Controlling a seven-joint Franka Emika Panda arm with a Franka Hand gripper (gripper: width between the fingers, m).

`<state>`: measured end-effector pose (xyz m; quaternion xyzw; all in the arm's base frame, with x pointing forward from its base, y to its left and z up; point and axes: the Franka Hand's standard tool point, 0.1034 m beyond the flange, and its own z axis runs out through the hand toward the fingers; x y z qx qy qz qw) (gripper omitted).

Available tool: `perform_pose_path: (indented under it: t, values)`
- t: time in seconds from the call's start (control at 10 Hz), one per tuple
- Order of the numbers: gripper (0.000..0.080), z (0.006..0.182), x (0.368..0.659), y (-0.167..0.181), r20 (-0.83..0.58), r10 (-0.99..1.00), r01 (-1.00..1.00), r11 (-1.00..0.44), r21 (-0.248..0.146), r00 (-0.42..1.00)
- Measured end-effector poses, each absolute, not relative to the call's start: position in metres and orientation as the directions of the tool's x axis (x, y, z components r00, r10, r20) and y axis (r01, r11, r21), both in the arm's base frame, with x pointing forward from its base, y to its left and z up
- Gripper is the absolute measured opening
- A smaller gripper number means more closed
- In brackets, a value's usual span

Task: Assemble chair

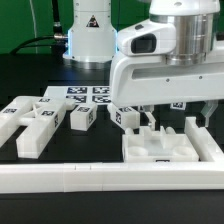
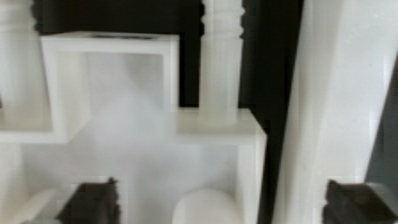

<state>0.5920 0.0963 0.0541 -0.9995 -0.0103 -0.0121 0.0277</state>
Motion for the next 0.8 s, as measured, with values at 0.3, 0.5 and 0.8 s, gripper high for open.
perform_pose_path:
  t: [0.3, 0.5, 0.8]
  values:
    - [0.0644, 0.067, 0.573, 0.092, 0.022, 0.059, 0.060, -0.997, -0.050, 0.998]
    - [0.0649, 0.066, 0.574, 0.092, 0.022, 0.060, 0.061, -0.997, -0.051, 0.998]
    - [0.0649, 0.056, 0.550, 0.081, 0.005, 0.183, 0.184, -0.982, -0.041, 0.983]
